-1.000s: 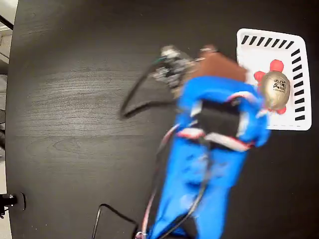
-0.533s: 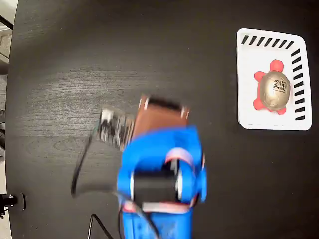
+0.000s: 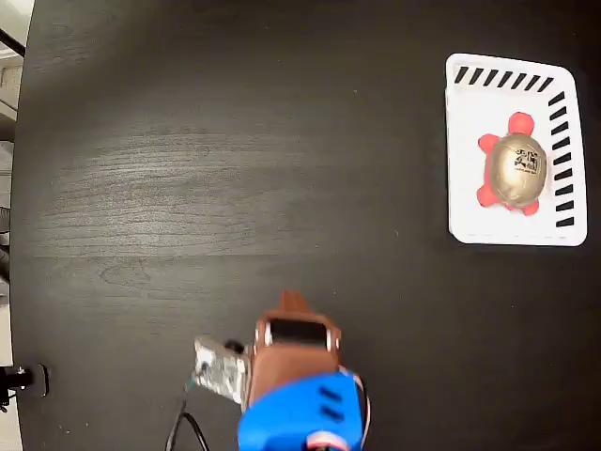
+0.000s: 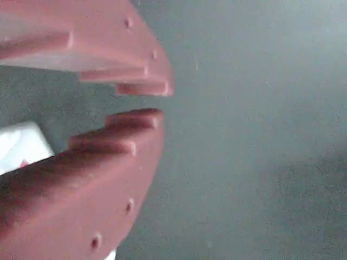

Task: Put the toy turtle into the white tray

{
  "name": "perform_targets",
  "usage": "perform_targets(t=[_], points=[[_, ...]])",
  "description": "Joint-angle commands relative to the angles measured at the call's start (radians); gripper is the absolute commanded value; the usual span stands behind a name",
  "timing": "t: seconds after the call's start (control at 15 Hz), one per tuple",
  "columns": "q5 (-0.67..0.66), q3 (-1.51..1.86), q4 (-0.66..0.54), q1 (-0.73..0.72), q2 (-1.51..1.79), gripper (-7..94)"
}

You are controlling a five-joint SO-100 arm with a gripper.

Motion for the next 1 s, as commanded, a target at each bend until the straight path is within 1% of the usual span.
perform_targets(t=[0.0, 0.13, 0.27, 0.53, 0.8, 0.93], points=[[-0.006, 0.140, -0.017, -0.006, 0.183, -1], [-0.015, 0.242, 0.003, -0.021, 0.304, -1], [-0.012, 0.272, 0.034, -0.029, 0.350, -1], [-0.051, 0.391, 0.034, -0.018, 0.471, -1], [-0.025, 0.445, 0.095, -0.026, 0.597, -1], [-0.023, 0.453, 0.107, -0.021, 0.638, -1]])
